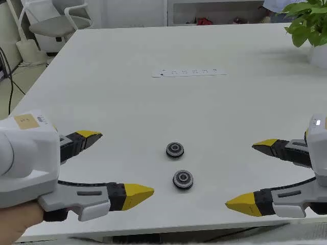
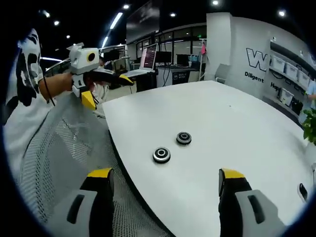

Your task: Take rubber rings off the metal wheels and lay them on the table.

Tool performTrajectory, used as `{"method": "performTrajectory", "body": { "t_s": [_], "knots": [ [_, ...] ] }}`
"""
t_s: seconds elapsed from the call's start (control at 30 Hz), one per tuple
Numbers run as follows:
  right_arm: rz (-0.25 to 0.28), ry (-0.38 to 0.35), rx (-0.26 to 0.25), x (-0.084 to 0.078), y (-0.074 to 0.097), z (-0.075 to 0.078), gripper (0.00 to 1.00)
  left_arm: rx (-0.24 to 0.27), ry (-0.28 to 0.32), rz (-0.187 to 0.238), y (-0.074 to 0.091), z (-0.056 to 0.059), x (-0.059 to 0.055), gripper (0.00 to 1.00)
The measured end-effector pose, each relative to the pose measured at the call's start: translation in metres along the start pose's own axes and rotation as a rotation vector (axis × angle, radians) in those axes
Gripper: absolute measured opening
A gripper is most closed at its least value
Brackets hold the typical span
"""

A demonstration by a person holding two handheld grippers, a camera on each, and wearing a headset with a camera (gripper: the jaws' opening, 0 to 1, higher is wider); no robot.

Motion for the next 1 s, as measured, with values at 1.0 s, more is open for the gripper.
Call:
{"method": "performTrajectory", "body": {
  "t_s": [1.0],
  "knots": [
    [-0.025,-0.002,-0.008,-0.005,-0.002,0.000,0.81,0.007,0.008,-0.081,-0.011,-0.002,-0.021,0.88]
  ]
}}
Point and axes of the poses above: the centre of the closed fingertips' face, and the gripper's own axes: y roughly backward along the fingers, z roughly to its right, x roughly out of its top, the point moved 9 cm from there along y, roughly backward along the fingers, and after that the axes turned 11 degrees about -x, right-handed, at the moved point
